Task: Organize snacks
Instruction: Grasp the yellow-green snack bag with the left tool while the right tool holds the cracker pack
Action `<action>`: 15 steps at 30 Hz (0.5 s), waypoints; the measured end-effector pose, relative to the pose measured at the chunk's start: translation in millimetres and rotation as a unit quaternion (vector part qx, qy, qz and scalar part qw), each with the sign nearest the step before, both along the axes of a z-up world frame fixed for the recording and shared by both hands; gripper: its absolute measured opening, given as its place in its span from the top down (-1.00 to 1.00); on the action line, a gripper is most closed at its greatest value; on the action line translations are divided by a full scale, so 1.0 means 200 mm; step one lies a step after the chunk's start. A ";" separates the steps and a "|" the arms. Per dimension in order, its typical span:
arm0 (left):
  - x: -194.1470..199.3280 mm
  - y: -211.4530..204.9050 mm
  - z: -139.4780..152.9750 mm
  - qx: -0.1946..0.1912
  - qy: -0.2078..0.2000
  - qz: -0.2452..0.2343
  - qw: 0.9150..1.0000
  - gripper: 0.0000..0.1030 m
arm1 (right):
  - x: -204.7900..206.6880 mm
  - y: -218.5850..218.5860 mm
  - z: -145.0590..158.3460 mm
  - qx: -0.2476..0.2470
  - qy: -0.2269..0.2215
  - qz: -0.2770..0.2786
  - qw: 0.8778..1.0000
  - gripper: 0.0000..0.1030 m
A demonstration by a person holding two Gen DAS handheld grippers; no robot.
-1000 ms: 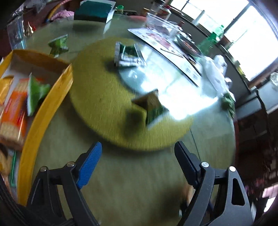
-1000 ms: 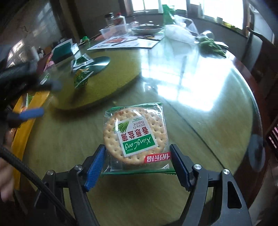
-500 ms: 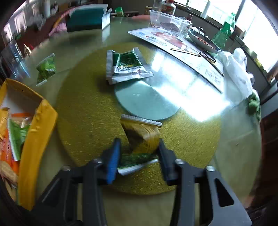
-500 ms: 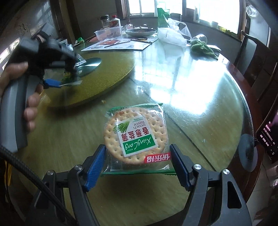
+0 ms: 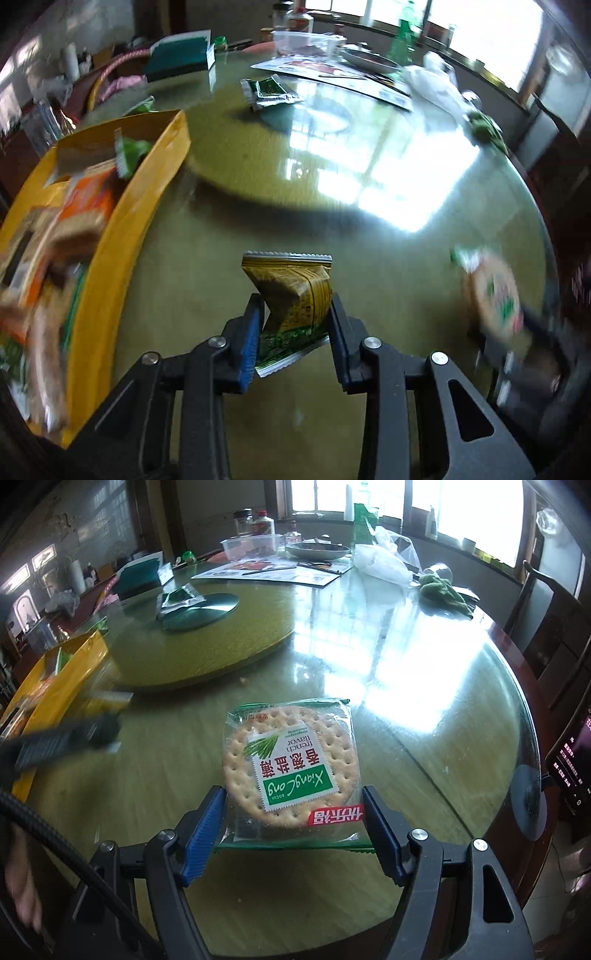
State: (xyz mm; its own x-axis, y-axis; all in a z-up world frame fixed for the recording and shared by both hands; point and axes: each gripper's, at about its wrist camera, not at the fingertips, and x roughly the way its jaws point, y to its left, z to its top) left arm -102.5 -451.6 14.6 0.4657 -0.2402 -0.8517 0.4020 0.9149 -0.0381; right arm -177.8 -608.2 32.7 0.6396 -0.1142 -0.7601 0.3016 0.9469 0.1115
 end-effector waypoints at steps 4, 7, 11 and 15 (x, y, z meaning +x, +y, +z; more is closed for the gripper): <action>-0.12 0.09 0.00 0.004 -0.011 -0.032 0.999 0.31 | -0.02 0.04 0.00 0.007 -0.005 0.010 1.000 -0.37; -0.15 0.14 0.00 -0.016 0.000 -0.042 0.999 0.32 | -0.01 0.10 0.01 0.017 -0.009 0.024 1.000 -0.36; -0.18 0.19 0.03 -0.046 0.008 -0.047 0.998 0.32 | 0.04 0.14 0.03 0.050 -0.016 0.037 0.998 -0.33; -0.21 0.26 0.10 -0.074 -0.004 -0.056 0.996 0.32 | 0.08 0.16 0.04 0.108 -0.035 0.046 0.992 -0.31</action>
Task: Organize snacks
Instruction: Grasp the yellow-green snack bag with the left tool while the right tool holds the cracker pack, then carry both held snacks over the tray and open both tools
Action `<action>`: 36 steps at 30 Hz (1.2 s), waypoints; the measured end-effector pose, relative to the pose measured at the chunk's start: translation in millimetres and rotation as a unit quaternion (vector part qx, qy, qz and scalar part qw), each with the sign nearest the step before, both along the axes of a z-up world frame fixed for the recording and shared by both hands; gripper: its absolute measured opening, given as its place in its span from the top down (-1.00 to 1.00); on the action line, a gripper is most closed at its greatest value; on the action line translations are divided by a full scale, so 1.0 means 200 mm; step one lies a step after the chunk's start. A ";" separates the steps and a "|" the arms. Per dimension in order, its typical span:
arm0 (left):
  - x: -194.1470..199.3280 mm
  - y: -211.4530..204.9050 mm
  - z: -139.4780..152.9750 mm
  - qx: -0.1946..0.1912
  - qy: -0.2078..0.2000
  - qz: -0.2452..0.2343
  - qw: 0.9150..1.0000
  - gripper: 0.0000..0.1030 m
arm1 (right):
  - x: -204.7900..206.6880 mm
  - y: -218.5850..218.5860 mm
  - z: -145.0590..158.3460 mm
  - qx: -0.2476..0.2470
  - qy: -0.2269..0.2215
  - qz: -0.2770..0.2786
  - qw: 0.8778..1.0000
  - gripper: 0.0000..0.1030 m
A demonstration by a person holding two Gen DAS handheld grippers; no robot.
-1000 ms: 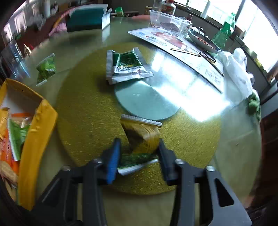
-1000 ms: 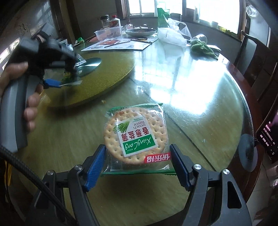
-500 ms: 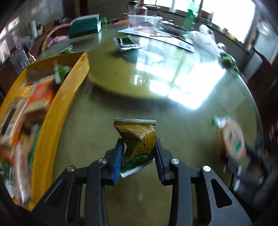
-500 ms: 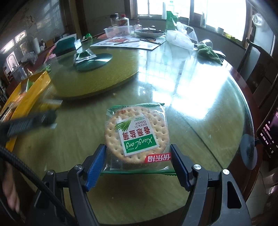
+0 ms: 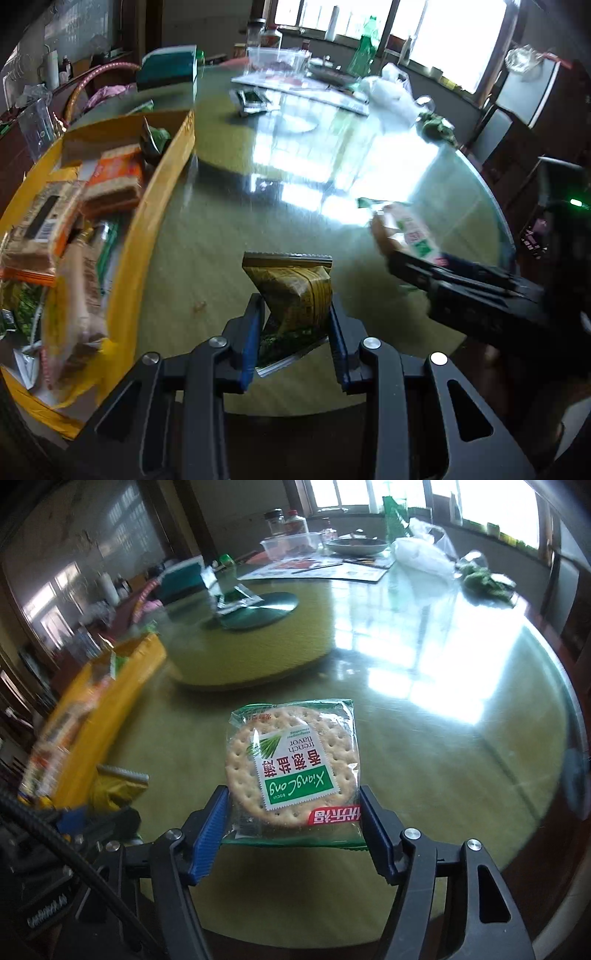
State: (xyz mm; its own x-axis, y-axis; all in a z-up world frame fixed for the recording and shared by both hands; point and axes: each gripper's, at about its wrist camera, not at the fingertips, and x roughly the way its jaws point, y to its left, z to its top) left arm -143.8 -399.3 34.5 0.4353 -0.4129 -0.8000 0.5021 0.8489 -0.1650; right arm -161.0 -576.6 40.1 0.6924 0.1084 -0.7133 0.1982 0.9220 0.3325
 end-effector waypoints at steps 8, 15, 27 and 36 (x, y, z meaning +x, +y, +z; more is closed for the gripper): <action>0.01 0.28 0.18 -0.060 -0.011 0.027 0.998 0.32 | 0.07 0.15 0.12 0.062 -0.042 0.045 0.996 -0.30; 0.12 0.65 0.38 -0.095 -0.046 0.097 0.990 0.32 | 0.21 0.44 0.36 0.057 -0.085 0.132 0.986 -0.30; 0.69 1.07 0.34 -0.105 -0.009 0.182 0.978 0.32 | 0.74 0.90 0.46 0.035 -0.038 0.226 0.973 -0.30; 1.02 1.06 0.19 -0.080 0.042 0.175 0.981 0.32 | 1.00 0.99 0.39 0.021 0.003 0.232 0.973 -0.30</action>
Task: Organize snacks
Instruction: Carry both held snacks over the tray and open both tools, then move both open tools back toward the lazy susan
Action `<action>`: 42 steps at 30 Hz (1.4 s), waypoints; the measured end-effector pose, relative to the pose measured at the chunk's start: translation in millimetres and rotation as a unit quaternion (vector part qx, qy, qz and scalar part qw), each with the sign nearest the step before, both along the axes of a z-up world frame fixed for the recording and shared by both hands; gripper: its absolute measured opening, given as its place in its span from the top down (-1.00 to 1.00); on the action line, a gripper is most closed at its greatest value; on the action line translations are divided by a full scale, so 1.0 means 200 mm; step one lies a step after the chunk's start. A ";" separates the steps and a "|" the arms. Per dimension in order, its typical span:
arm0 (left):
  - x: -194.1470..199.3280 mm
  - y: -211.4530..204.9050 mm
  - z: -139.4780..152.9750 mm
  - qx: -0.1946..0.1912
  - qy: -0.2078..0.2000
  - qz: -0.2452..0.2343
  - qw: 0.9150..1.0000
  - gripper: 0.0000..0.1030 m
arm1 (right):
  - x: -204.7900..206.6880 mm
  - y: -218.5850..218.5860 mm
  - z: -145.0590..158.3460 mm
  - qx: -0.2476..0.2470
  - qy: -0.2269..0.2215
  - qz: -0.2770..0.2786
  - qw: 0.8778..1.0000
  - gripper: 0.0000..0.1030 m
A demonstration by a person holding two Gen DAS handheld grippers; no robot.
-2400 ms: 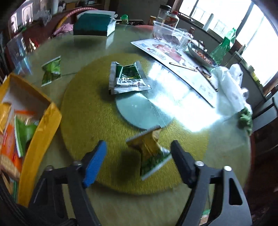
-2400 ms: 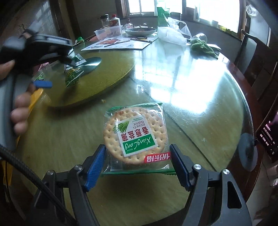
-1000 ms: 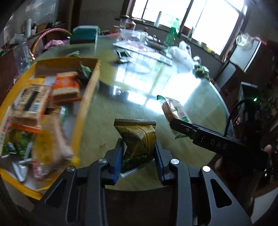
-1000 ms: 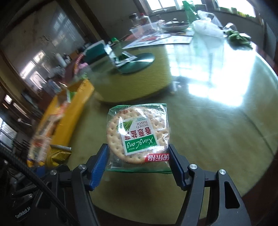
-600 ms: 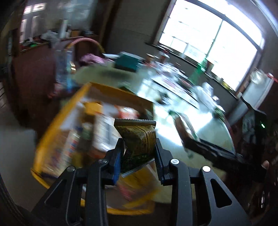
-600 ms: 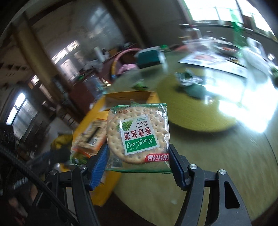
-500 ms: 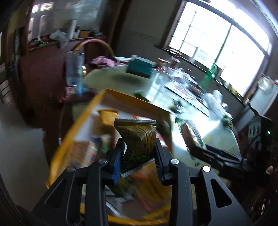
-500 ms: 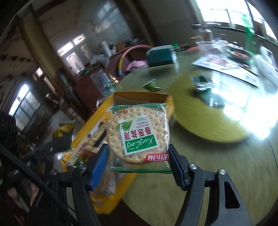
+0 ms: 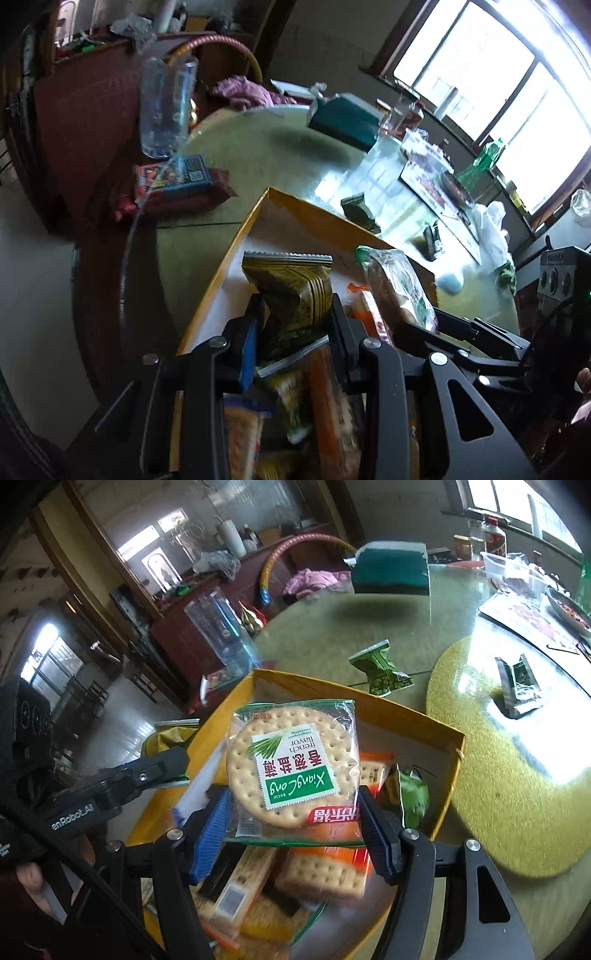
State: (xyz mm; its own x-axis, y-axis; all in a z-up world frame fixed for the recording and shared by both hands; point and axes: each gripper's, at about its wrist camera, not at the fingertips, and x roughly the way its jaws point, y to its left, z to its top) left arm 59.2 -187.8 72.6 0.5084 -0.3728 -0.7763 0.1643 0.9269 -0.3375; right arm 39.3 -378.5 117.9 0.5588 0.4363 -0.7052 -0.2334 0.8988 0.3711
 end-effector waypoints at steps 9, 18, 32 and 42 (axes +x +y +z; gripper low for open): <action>0.10 -0.05 -0.11 0.033 0.048 0.003 0.998 0.31 | 0.06 0.00 -0.07 -0.016 0.012 -0.014 1.000 -0.30; 0.09 -0.07 -0.08 0.066 0.038 0.010 0.997 -0.32 | 0.02 -0.05 -0.06 0.003 0.014 -0.014 1.000 -0.37; -0.36 -0.22 0.24 0.050 -0.070 0.018 0.996 -0.63 | -0.44 -0.31 0.14 0.069 -0.084 -0.008 0.994 -0.53; -0.55 -0.52 0.27 0.034 -0.072 -0.036 0.996 -0.65 | -0.52 -0.81 0.04 0.119 -0.061 -0.136 0.982 -0.53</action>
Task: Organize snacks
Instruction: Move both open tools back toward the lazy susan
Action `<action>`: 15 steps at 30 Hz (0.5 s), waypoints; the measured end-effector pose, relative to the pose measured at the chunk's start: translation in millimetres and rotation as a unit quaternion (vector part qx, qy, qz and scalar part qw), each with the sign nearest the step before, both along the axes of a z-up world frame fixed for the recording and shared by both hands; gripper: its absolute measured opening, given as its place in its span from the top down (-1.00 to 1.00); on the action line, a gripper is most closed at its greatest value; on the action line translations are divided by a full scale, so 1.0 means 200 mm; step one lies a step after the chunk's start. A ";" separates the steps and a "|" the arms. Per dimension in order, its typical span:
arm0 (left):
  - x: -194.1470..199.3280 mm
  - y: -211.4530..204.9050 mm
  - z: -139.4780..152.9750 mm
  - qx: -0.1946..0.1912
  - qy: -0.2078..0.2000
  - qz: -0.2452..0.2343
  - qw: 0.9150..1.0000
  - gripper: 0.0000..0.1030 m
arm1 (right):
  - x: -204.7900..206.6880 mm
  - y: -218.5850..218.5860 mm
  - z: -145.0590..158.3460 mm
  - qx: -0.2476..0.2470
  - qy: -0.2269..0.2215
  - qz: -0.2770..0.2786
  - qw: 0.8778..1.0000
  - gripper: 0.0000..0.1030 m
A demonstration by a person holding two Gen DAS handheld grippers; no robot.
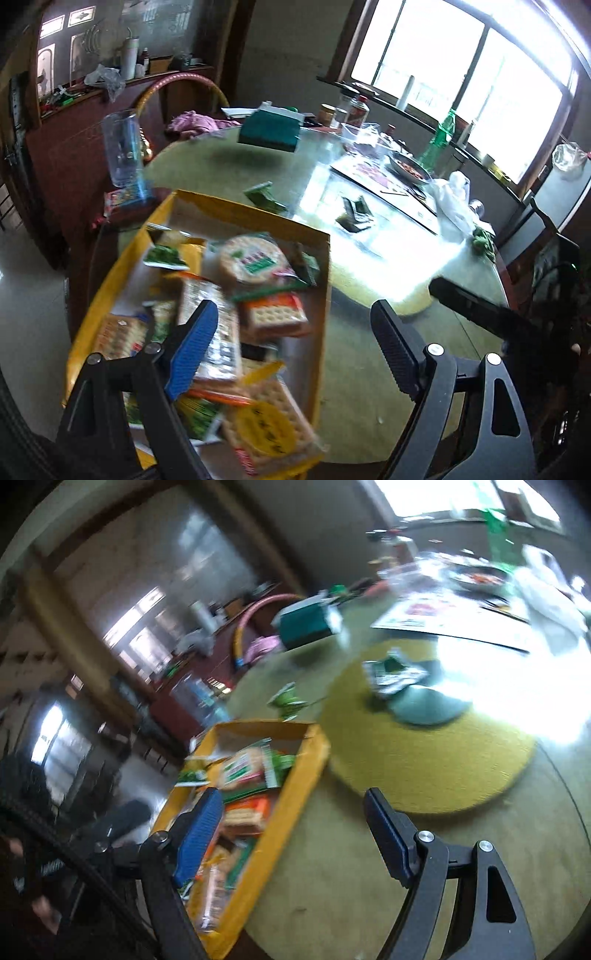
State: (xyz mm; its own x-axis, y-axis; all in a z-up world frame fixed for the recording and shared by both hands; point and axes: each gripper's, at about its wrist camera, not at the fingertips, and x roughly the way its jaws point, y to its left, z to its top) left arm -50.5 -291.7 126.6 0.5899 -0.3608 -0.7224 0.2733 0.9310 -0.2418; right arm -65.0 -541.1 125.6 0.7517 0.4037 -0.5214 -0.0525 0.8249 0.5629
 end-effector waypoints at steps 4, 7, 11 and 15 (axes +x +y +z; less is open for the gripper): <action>-0.02 -0.07 -0.01 -0.001 0.003 -0.007 1.000 -0.65 | 0.00 -0.10 -0.04 0.013 0.019 -0.042 0.999 -0.53; -0.01 -0.09 -0.02 0.000 0.008 -0.008 1.000 -0.65 | 0.01 -0.14 -0.06 0.019 0.028 -0.055 0.998 -0.53; 0.01 -0.08 -0.03 -0.003 0.010 -0.002 1.000 -0.65 | 0.07 -0.15 -0.09 0.029 0.042 -0.061 0.997 -0.53; 0.04 -0.05 -0.04 -0.006 0.013 0.003 1.000 -0.65 | 0.16 -0.15 -0.14 0.039 0.062 -0.067 0.995 -0.53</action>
